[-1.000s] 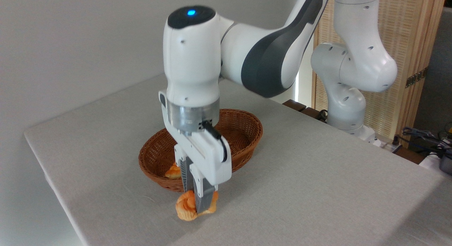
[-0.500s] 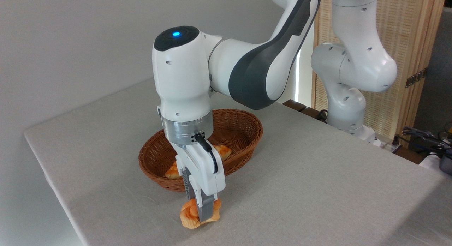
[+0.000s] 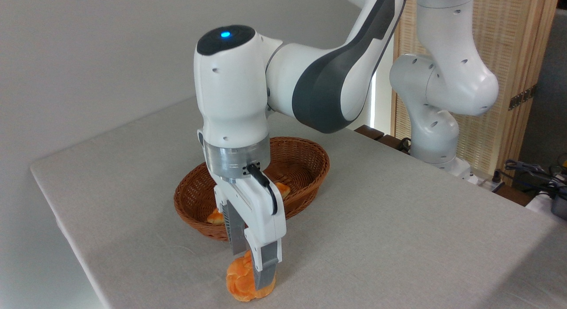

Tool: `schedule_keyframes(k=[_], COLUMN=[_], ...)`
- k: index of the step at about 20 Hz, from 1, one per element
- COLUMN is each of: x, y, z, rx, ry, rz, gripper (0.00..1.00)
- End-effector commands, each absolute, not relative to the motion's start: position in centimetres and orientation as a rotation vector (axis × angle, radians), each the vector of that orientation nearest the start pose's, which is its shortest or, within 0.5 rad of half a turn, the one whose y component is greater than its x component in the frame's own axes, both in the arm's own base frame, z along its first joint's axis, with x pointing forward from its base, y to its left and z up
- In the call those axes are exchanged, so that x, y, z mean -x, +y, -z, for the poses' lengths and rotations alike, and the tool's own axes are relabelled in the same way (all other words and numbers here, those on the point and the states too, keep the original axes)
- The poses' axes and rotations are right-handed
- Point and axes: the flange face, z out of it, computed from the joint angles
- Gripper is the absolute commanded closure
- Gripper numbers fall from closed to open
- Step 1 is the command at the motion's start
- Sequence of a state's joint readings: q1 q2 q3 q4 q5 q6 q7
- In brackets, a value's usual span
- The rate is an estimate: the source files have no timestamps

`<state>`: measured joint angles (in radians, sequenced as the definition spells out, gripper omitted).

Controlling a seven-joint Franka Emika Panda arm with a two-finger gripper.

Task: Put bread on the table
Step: 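Lift the bun out of the basket and lower it onto the table, then open the gripper to release the bun and raise it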

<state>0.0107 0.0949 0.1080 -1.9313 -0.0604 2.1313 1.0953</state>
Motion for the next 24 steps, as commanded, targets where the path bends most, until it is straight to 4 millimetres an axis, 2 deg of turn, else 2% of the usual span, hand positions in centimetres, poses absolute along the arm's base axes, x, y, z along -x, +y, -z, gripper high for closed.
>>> schedule_keyframes(k=[1,2,3,5,8,11,17,24], x=[-58.3,-58.2,-57.8,-57.3,-56.6,-55.6,-54.9,-55.3], y=[7.4,6.9,6.6,4.5,0.2,-2.7,-6.7,-4.1], z=[-50.6,-51.3,-52.8,-56.2,-59.7,-61.4,-61.0,-60.8], rx=[2.774,2.780,2.807,2.897,2.993,3.006,2.862,2.886], ry=[1.392,1.402,1.386,1.275,1.178,1.121,1.238,1.266], rz=[0.218,0.205,0.182,0.179,0.139,0.158,0.051,0.060], gripper=[0.00,0.00,0.00,0.00,0.00,0.00,0.00,0.00])
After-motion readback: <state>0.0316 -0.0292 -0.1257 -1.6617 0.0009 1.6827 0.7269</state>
